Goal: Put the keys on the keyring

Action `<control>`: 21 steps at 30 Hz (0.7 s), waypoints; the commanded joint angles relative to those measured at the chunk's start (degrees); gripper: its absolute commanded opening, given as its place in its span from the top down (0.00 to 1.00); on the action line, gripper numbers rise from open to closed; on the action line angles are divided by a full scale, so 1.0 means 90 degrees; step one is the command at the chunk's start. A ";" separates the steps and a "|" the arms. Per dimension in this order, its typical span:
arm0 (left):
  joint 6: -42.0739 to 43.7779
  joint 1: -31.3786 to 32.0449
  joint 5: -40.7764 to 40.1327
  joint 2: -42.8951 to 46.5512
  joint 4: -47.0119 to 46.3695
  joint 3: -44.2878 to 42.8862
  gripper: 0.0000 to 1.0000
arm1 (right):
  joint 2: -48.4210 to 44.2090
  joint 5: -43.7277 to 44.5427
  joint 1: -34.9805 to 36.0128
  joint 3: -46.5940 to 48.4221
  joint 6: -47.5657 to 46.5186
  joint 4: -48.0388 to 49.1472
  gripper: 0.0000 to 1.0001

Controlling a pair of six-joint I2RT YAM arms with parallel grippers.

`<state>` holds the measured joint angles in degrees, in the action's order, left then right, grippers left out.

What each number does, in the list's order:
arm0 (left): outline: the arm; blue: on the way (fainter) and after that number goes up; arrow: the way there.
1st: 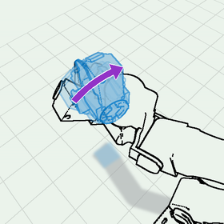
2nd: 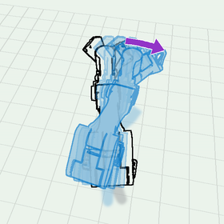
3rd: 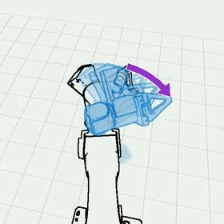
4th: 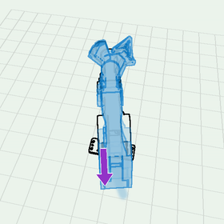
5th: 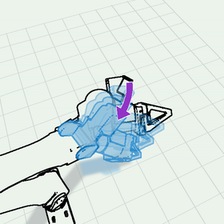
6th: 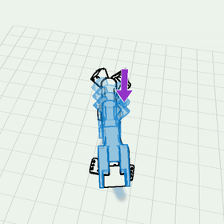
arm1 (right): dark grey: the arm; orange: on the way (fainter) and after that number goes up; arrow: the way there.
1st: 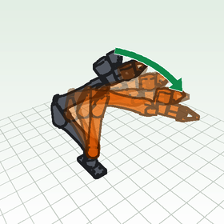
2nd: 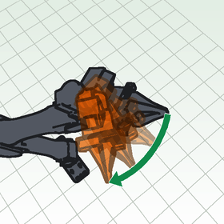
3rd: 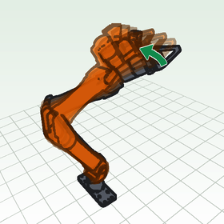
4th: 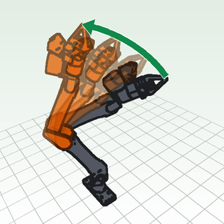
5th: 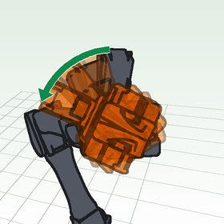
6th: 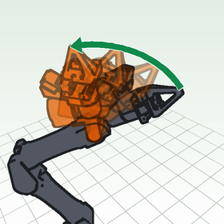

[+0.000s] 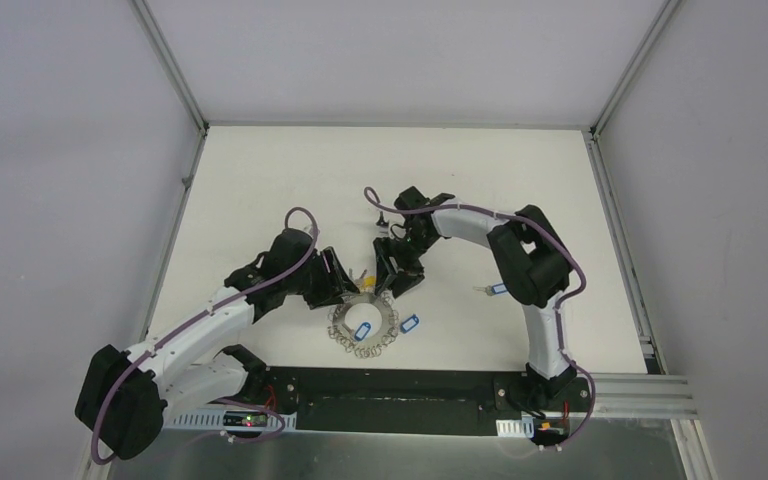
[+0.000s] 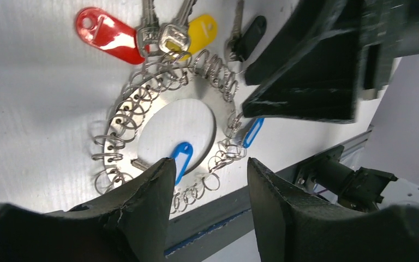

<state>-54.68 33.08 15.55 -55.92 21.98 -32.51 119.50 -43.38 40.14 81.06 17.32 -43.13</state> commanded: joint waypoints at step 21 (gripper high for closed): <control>-0.0091 0.0787 0.0797 -0.2264 -0.1709 -0.0433 0.59 | -0.1270 -0.0425 -0.0675 -0.1711 0.0114 0.0500 0.62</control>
<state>-55.05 38.30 20.82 -72.73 13.54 -33.06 111.39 -44.66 34.30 65.78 17.72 -41.39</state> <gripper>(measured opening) 0.420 0.413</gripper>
